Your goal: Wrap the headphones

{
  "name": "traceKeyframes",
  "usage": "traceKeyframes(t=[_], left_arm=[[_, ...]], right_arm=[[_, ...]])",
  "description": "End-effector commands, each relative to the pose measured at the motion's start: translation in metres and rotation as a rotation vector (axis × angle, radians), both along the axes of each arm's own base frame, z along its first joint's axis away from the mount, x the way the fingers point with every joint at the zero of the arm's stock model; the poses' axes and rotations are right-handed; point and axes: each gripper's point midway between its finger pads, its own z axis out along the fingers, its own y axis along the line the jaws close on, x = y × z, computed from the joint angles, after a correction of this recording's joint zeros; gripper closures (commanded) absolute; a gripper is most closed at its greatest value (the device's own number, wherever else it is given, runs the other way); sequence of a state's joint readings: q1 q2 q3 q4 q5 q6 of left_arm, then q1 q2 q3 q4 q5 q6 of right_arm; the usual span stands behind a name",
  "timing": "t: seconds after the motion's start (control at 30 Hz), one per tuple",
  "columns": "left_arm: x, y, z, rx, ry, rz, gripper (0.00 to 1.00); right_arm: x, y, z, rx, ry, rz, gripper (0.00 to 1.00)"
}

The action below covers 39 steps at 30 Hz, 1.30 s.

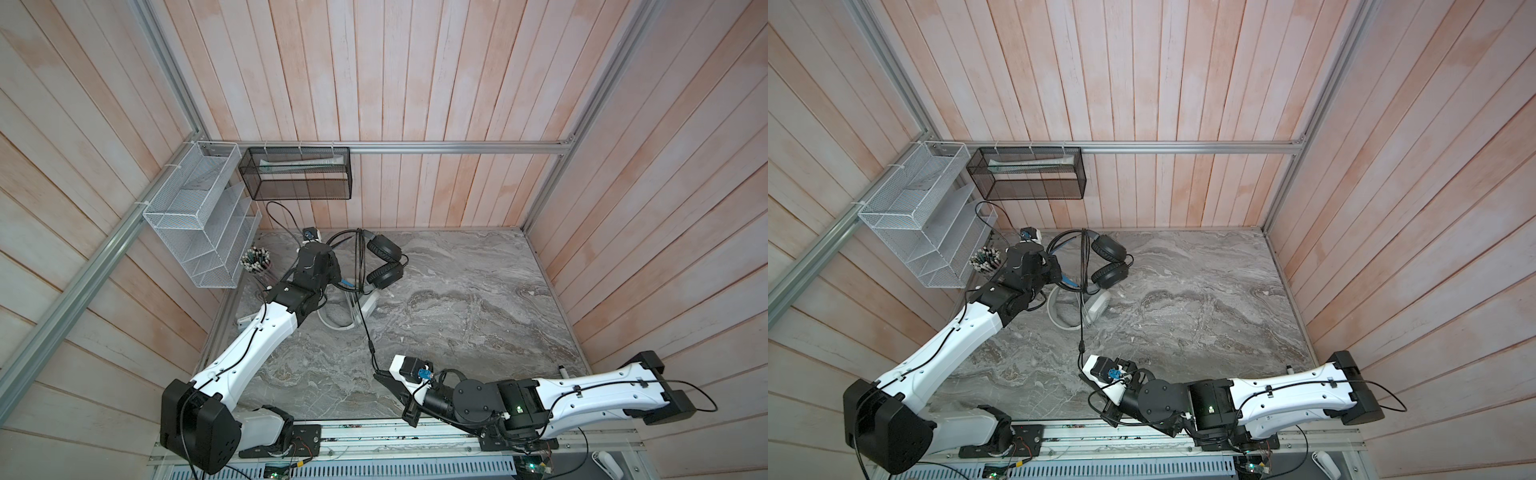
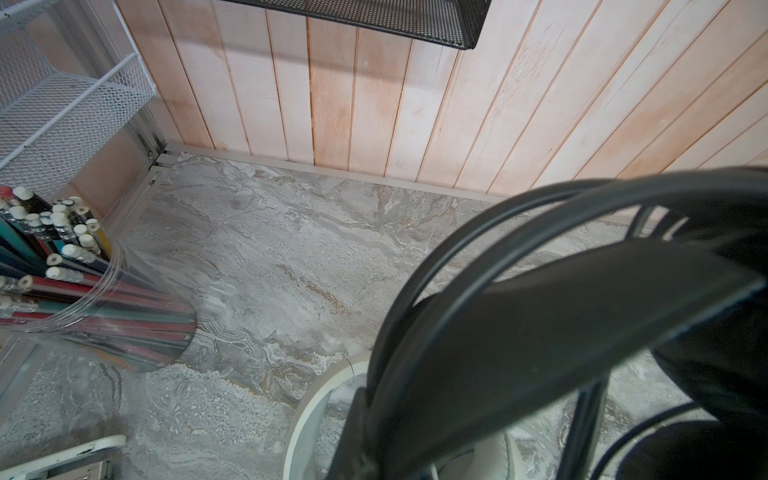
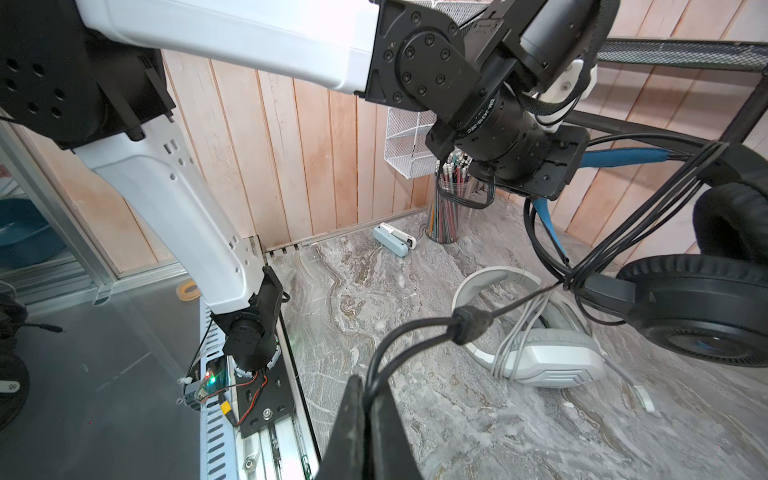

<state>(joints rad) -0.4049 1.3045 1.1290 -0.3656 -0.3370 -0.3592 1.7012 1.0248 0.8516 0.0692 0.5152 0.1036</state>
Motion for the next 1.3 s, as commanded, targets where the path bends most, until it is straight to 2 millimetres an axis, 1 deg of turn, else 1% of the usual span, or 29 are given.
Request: traceKeyframes(t=[0.0,0.13,0.33,0.47,0.63,0.7,0.83,0.93,1.03,1.13,1.27], left_arm=[[0.009,0.004,0.029,-0.057,-0.114,0.04,1.0],[0.009,0.002,0.028,-0.063,-0.109,0.037,1.0],[0.009,0.002,0.028,-0.069,-0.105,0.036,1.0],[0.009,0.002,0.026,-0.066,-0.103,0.038,1.0],[0.009,0.002,0.026,-0.074,-0.1,0.038,1.0],[0.008,0.002,0.027,-0.075,-0.102,0.037,1.0],[0.007,0.002,0.029,-0.076,-0.109,0.035,1.0],[0.007,0.002,0.03,-0.078,-0.11,0.034,1.0],[0.007,0.002,0.03,-0.078,-0.11,0.035,1.0],[0.008,0.001,0.029,-0.08,-0.107,0.034,1.0],[0.009,0.001,0.027,-0.077,-0.103,0.037,1.0]], right_arm=[[-0.015,0.005,-0.004,0.005,0.014,0.074,1.0],[-0.017,0.007,-0.03,-0.008,0.051,0.077,1.0],[-0.015,0.004,-0.057,-0.004,0.091,0.061,1.0],[-0.017,0.006,-0.061,-0.017,0.098,0.067,1.0],[-0.018,0.01,-0.052,-0.007,0.085,0.076,1.0],[-0.014,0.009,-0.06,-0.021,0.07,0.059,1.0],[0.006,0.001,-0.09,-0.053,0.11,0.016,1.0],[0.014,-0.006,-0.099,-0.033,0.146,0.001,1.0],[0.012,-0.005,-0.104,-0.033,0.168,0.012,1.0],[0.006,0.001,-0.109,-0.063,0.183,0.037,1.0],[-0.01,0.012,-0.103,-0.051,0.194,0.095,1.0]])
